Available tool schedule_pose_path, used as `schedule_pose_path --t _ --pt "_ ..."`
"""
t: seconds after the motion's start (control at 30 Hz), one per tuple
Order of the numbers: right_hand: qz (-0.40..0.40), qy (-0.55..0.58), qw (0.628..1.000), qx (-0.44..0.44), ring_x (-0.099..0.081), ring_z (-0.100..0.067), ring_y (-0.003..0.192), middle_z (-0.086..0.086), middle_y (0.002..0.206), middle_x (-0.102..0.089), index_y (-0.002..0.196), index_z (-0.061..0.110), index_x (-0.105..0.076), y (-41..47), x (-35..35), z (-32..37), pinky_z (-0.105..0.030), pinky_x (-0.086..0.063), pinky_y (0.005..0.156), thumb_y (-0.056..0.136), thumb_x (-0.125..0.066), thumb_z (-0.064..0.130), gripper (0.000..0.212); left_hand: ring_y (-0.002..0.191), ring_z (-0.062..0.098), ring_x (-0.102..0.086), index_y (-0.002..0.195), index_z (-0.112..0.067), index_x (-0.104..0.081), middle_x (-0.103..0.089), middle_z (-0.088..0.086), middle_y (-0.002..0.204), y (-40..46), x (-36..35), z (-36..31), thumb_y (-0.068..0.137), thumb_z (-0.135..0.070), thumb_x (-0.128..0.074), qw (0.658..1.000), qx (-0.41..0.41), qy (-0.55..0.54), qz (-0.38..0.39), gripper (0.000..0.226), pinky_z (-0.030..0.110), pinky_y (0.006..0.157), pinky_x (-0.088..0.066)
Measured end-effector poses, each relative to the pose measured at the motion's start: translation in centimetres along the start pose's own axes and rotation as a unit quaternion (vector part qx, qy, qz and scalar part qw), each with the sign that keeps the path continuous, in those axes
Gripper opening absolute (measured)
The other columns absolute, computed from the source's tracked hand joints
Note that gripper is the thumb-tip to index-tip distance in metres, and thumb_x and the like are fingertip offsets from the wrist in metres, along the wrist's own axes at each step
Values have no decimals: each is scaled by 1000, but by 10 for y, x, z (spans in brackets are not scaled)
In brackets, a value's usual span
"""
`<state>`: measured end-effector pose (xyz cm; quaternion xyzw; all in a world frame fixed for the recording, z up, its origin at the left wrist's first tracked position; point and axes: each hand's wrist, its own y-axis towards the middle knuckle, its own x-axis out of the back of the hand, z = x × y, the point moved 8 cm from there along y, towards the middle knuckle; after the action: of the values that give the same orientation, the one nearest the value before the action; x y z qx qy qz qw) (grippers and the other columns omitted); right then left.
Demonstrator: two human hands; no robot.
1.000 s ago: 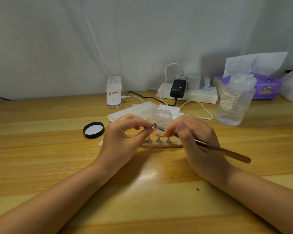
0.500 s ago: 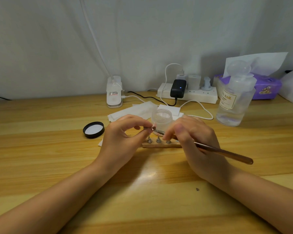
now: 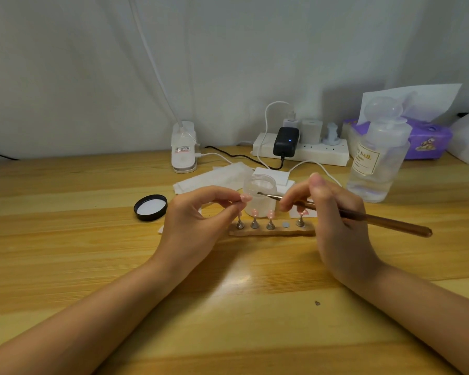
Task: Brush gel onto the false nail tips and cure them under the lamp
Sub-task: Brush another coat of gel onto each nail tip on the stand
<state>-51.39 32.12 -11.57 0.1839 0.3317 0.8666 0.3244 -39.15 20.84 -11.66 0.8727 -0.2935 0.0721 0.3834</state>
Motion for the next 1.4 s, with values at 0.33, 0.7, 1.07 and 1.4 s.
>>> schedule_pose_path --t 0.33,0.7,1.07,1.4 --pt "48 -79 995 32 -57 -4 78 7 75 -61 78 17 -62 -1 -11 8 -20 -43 72 92 -33 27 34 82 0 -64 91 -20 -69 -68 -12 85 0 -3 1 76 -8 -68 1000 -2 -9 12 19 7 71 -45" --pt "33 -59 997 25 -59 -10 70 3 66 -63 67 20 -62 -4 -7 10 -34 -45 73 92 -29 28 42 84 -3 -65 94 -17 -71 -69 -14 85 0 -2 10 75 -5 -70 1000 10 -2 -1 22 7 74 -45" --pt "43 -74 996 33 -58 -9 69 6 66 -63 66 10 -66 -5 -10 10 -39 -44 71 92 -31 27 47 83 -3 -65 94 -17 -70 -69 -15 85 -1 -2 10 75 -2 -70 1000 12 -5 4 25 7 74 -45" --pt "51 -145 984 88 -55 3 76 20 76 -56 74 13 -65 -2 -17 12 -29 -40 76 95 -31 39 47 80 -3 -63 92 -24 -68 -67 -15 83 1 -3 2 76 -2 -69 1000 -4 -7 14 27 7 70 -45"
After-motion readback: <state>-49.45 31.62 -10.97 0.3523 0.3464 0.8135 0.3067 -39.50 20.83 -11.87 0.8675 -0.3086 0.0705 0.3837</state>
